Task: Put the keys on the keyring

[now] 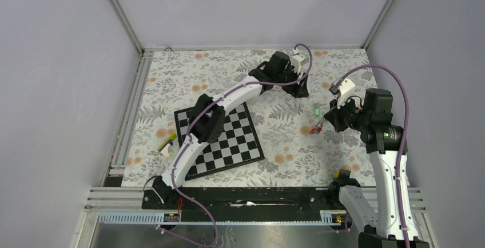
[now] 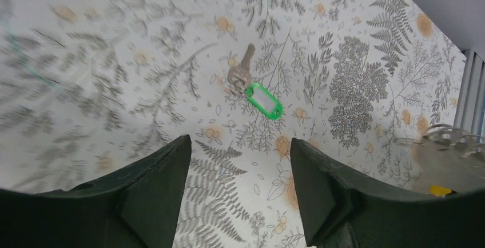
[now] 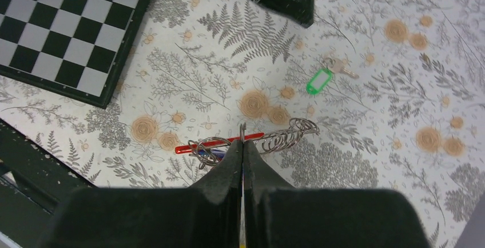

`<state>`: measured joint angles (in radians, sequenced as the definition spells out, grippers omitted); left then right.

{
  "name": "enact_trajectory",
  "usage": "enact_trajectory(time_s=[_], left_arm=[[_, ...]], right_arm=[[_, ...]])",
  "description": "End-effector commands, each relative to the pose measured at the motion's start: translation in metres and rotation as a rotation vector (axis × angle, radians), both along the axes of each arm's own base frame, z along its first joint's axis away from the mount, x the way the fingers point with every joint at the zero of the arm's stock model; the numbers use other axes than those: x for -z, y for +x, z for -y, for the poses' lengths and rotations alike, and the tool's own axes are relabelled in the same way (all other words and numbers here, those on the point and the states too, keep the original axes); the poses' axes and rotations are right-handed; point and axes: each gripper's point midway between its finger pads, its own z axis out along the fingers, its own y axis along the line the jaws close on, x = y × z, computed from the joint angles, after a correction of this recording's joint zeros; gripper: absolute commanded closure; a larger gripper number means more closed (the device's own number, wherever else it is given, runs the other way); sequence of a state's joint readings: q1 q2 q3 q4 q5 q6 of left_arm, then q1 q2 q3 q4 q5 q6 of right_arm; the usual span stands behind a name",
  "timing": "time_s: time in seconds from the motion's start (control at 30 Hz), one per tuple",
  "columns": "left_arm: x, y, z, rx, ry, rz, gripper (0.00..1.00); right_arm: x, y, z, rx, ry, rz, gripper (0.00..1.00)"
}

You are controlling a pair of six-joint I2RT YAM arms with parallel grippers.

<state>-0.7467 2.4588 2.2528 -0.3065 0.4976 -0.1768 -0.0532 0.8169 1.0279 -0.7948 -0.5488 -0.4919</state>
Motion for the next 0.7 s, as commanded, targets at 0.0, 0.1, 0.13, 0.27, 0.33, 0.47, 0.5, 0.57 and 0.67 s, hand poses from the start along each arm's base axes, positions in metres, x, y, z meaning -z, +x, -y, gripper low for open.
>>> enact_trajectory(time_s=[0.0, 0.1, 0.13, 0.27, 0.33, 0.47, 0.5, 0.57, 0.67], left_arm=[[0.003, 0.005, 0.023, -0.069, -0.062, -0.049, 0.33], [0.021, 0.003, 0.037, -0.104, -0.083, -0.117, 0.36], [0.023, 0.004, 0.040, -0.127, -0.096, -0.142, 0.37], [0.034, 0.009, 0.051, -0.181, -0.136, -0.226, 0.41], [0.039, 0.007, 0.055, -0.194, -0.153, -0.271, 0.42], [0.053, 0.001, 0.061, -0.201, -0.164, -0.344, 0.44], [0.057, -0.002, 0.062, -0.200, -0.166, -0.369, 0.45], [0.065, -0.007, 0.065, -0.199, -0.172, -0.424, 0.46], [0.074, -0.016, 0.069, -0.193, -0.169, -0.484, 0.49]], right_arm=[[-0.012, -0.003, 0.013, 0.108, -0.016, 0.005, 1.00], [-0.009, -0.008, 0.016, 0.123, -0.027, -0.007, 1.00], [-0.009, -0.009, 0.016, 0.123, -0.028, -0.006, 1.00], [-0.007, -0.013, 0.017, 0.126, -0.031, -0.001, 1.00], [-0.005, -0.014, 0.018, 0.129, -0.036, 0.003, 1.00], [-0.001, -0.015, 0.021, 0.137, -0.052, 0.000, 1.00], [0.000, -0.014, 0.021, 0.138, -0.056, -0.001, 1.00], [-0.001, -0.013, 0.022, 0.139, -0.060, 0.000, 1.00], [-0.004, -0.011, 0.022, 0.138, -0.058, 0.002, 1.00]])
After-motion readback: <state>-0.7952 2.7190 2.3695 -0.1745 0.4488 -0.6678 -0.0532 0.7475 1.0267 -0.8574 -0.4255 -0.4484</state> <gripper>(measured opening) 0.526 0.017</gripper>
